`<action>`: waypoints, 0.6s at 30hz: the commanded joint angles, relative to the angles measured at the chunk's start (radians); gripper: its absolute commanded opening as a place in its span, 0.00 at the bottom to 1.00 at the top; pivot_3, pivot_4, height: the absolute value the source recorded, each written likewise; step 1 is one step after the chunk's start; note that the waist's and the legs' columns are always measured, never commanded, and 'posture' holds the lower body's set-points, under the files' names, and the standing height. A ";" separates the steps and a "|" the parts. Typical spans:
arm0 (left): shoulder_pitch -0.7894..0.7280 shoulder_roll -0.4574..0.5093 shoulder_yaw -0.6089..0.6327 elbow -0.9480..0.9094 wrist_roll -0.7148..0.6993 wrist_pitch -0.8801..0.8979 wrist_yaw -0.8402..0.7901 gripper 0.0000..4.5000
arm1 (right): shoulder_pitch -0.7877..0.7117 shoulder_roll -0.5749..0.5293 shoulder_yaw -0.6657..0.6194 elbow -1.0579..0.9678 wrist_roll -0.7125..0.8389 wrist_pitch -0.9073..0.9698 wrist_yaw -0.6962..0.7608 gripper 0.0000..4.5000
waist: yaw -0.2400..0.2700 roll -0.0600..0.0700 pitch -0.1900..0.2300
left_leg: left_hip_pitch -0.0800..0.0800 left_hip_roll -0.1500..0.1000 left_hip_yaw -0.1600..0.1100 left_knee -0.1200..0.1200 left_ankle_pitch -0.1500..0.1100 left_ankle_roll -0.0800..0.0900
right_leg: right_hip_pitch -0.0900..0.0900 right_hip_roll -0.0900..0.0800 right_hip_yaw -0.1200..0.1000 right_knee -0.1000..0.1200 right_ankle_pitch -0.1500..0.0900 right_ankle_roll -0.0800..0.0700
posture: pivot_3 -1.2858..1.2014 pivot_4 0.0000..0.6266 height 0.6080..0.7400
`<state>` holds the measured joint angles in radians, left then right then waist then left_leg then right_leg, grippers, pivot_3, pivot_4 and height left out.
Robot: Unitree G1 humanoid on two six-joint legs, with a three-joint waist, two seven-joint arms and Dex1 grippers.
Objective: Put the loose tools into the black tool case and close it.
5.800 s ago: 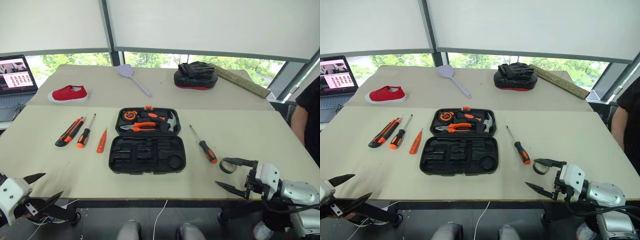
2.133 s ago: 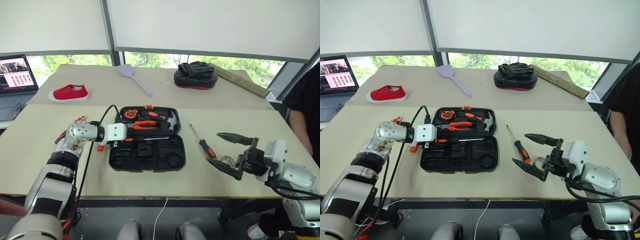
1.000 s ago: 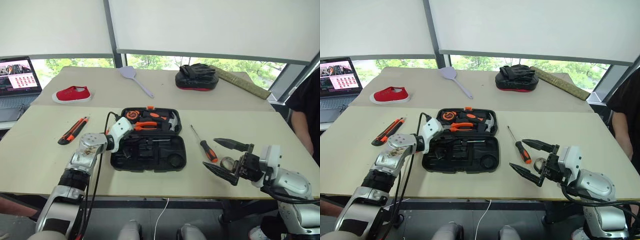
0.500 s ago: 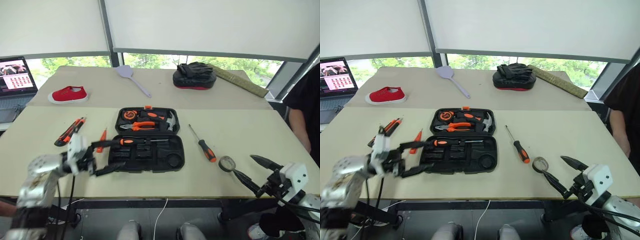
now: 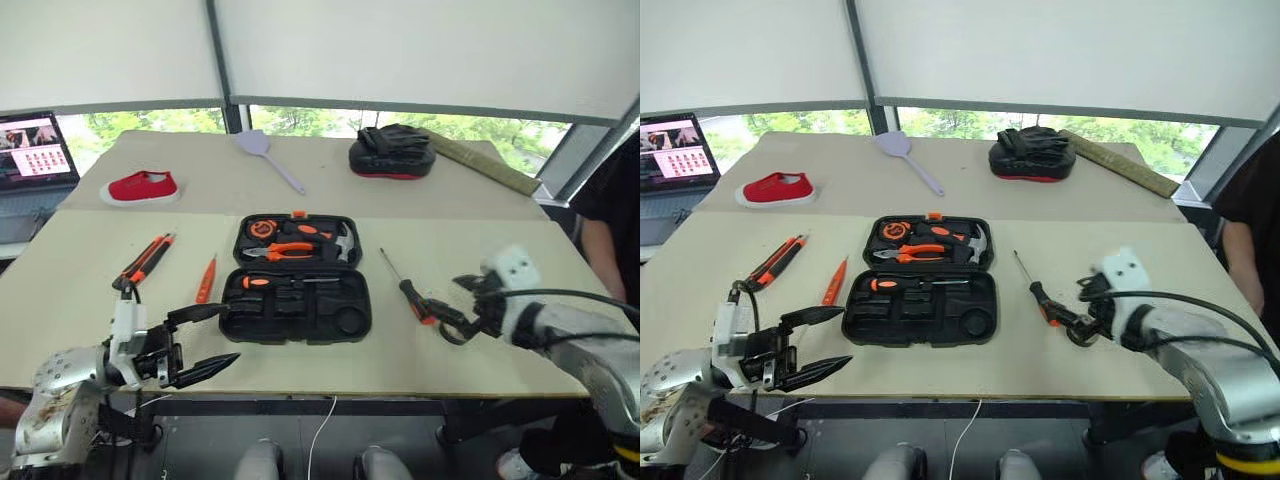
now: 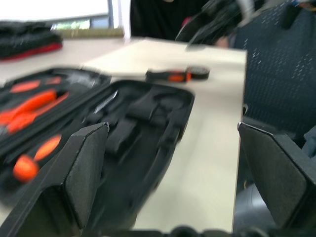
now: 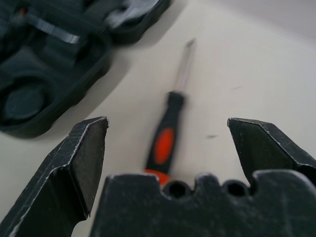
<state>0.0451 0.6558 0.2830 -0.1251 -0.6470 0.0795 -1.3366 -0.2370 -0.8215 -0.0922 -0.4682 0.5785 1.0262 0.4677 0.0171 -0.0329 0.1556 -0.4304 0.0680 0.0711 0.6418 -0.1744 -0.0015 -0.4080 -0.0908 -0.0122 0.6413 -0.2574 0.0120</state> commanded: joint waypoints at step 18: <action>-0.005 -0.028 -0.008 -0.112 -0.038 0.027 0.099 1.00 | -0.147 0.231 0.029 0.217 -0.207 -0.119 -0.110 0.23 | -0.014 -0.001 -0.001 | -0.012 -0.001 0.002 0.003 0.000 0.002 | -0.013 0.002 0.004 0.003 0.007 0.008 | 0.52 0.24 1.00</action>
<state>0.0334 0.6361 0.2371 -0.2067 -0.6692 0.1253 -1.2646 -0.3800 -0.5698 0.0017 -0.1972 0.3897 1.0060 0.3466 0.0033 -0.0339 0.1551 -0.4421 0.0672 0.0728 0.6444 -0.1741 0.0001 -0.4211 -0.0885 -0.0085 0.6442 -0.2507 0.0205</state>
